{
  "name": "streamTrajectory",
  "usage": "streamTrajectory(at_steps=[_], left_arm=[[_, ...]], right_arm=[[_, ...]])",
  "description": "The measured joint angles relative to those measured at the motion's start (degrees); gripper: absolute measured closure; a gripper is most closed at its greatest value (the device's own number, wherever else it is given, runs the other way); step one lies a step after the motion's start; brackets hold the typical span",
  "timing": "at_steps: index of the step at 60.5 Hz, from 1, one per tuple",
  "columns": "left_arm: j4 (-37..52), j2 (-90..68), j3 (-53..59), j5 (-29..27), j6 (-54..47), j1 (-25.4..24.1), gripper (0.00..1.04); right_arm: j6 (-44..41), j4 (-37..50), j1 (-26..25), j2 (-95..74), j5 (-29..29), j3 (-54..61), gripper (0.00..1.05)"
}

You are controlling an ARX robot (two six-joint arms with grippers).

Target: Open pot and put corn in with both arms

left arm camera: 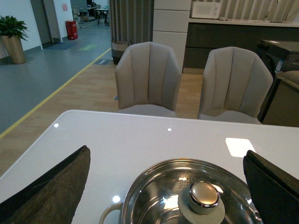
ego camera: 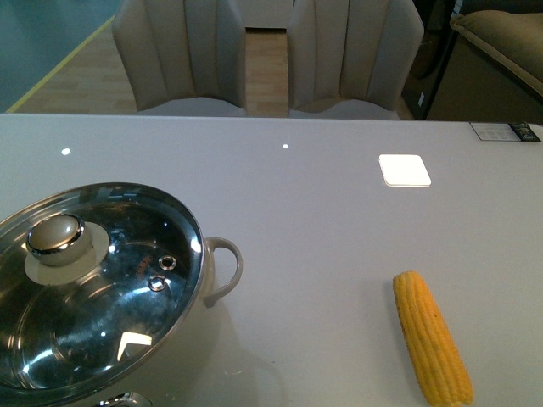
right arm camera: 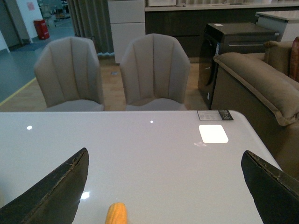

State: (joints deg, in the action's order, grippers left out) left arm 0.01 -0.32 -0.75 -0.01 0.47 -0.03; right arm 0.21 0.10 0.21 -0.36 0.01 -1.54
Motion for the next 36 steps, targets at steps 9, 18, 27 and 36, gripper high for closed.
streamTrajectory(at_steps=[9, 18, 27, 36], left_arm=[[0.0, 0.0, 0.0, 0.0, 0.0, 0.0, 0.07], [-12.1, -9.7, -5.7, -2.9, 7.9, 1.5, 0.07], [-4.0, -27.9, -9.8, -4.0, 14.8, 4.5, 0.07], [10.3, -46.6, -13.6, -4.7, 15.9, 7.2, 0.07]], right_arm=[[0.0, 0.0, 0.0, 0.0, 0.0, 0.0, 0.09], [0.0, 0.0, 0.0, 0.0, 0.0, 0.0, 0.09], [0.0, 0.0, 0.0, 0.0, 0.0, 0.0, 0.09], [0.0, 0.0, 0.0, 0.0, 0.0, 0.0, 0.09]])
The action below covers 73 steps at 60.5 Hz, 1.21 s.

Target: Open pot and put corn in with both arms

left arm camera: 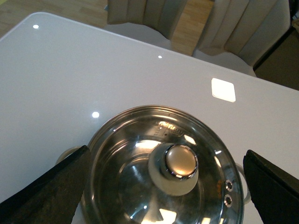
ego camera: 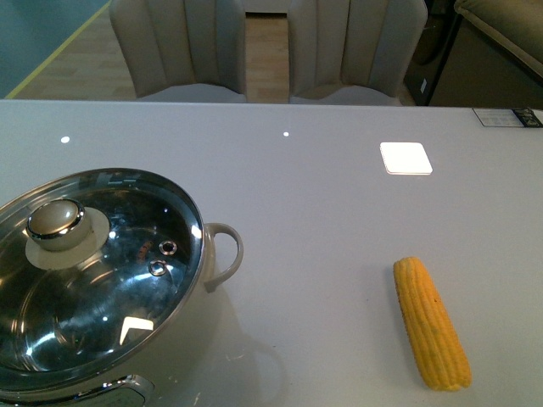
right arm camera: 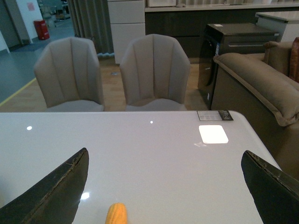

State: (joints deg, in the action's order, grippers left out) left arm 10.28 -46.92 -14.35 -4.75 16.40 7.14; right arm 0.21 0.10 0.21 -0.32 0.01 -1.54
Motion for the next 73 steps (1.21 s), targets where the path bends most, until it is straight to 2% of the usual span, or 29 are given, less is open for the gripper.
streamTrajectory(at_steps=[14, 31, 32, 47, 54, 66, 73], left_arm=[[20.1, -29.0, -5.9, -1.3, -3.0, 2.2, 0.07], [28.9, -48.2, -11.7, -2.1, -8.6, 2.9, 0.07], [32.5, -55.2, -13.2, -2.7, -9.7, 3.6, 0.07], [35.6, -60.6, -14.0, -4.4, -9.6, 5.5, 0.07], [36.5, -61.2, -14.0, -5.5, -9.5, 6.6, 0.22], [39.1, -62.7, -13.9, -8.9, -9.0, 8.3, 0.65], [39.5, -63.0, -13.9, -9.7, -9.1, 8.5, 0.65]], right_arm=[[0.0, 0.0, 0.0, 0.0, 0.0, 0.0, 0.09], [0.0, 0.0, 0.0, 0.0, 0.0, 0.0, 0.09], [0.0, 0.0, 0.0, 0.0, 0.0, 0.0, 0.09], [0.0, 0.0, 0.0, 0.0, 0.0, 0.0, 0.09], [0.0, 0.0, 0.0, 0.0, 0.0, 0.0, 0.09], [0.0, 0.0, 0.0, 0.0, 0.0, 0.0, 0.09], [0.0, 0.0, 0.0, 0.0, 0.0, 0.0, 0.09]])
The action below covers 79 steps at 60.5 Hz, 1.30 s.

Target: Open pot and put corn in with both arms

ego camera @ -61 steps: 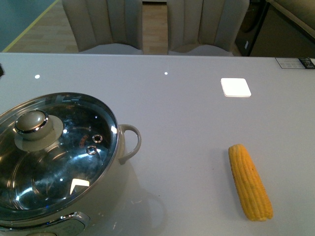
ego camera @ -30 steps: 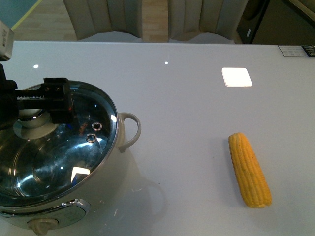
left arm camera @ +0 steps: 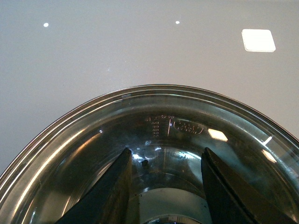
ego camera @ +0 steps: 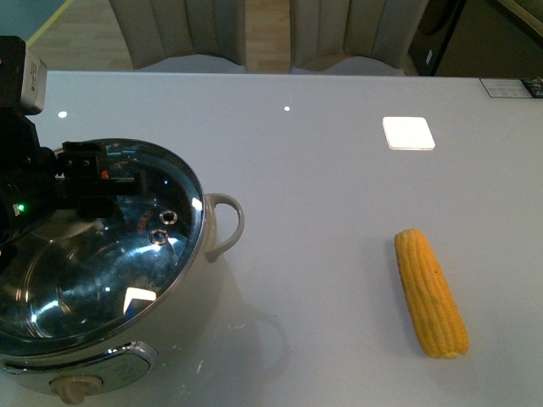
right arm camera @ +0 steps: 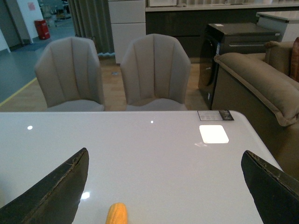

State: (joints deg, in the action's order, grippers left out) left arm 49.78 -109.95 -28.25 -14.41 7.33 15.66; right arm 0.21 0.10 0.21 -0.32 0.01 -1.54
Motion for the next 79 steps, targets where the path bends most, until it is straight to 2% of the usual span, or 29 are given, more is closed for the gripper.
streamTrajectory(at_steps=[26, 55, 63, 79], left_arm=[[-6.0, 4.0, -0.7, -0.7, -0.7, 0.0, 0.65], [-15.2, 18.3, -3.8, -0.2, -2.5, -1.1, 0.65], [-15.7, 21.7, -3.7, 1.2, -3.1, -4.4, 0.65], [-12.3, 25.5, 0.9, 7.5, -5.1, -19.7, 0.65]], right_arm=[[0.0, 0.0, 0.0, 0.0, 0.0, 0.0, 0.09], [0.0, 0.0, 0.0, 0.0, 0.0, 0.0, 0.09], [0.0, 0.0, 0.0, 0.0, 0.0, 0.0, 0.09], [0.0, 0.0, 0.0, 0.0, 0.0, 0.0, 0.09]])
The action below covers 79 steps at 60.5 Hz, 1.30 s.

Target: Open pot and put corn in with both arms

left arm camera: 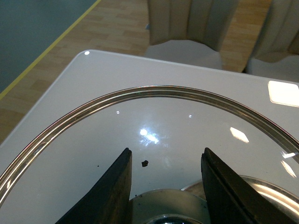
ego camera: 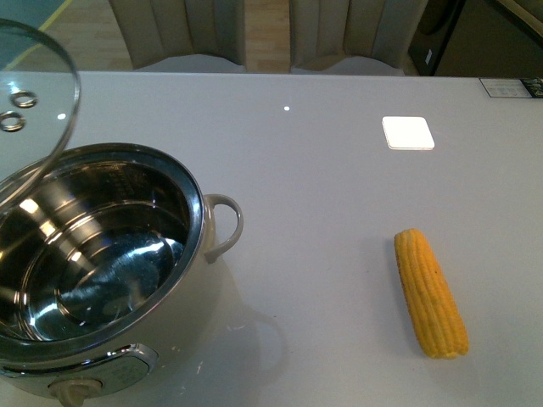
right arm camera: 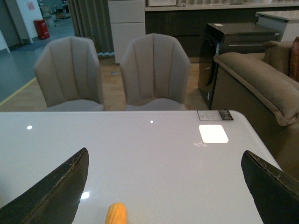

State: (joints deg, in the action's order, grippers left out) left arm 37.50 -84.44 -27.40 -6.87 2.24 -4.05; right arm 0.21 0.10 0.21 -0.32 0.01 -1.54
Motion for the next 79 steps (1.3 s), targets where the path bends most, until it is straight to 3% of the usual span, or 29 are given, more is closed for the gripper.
streamTrajectory(at_steps=[20, 30, 48, 79], left_arm=[[8.9, -9.6, 1.0, 7.5, -2.1, -22.7, 0.65], [14.8, -19.0, -0.7, 8.6, -2.8, -29.0, 0.65], [23.8, -35.3, -5.7, 10.0, -4.0, -32.1, 0.65], [25.8, -55.4, -20.7, 10.4, -5.9, -31.7, 0.65]], right_arm=[[0.0, 0.0, 0.0, 0.0, 0.0, 0.0, 0.09], [0.0, 0.0, 0.0, 0.0, 0.0, 0.0, 0.09], [0.0, 0.0, 0.0, 0.0, 0.0, 0.0, 0.09], [0.0, 0.0, 0.0, 0.0, 0.0, 0.0, 0.09]])
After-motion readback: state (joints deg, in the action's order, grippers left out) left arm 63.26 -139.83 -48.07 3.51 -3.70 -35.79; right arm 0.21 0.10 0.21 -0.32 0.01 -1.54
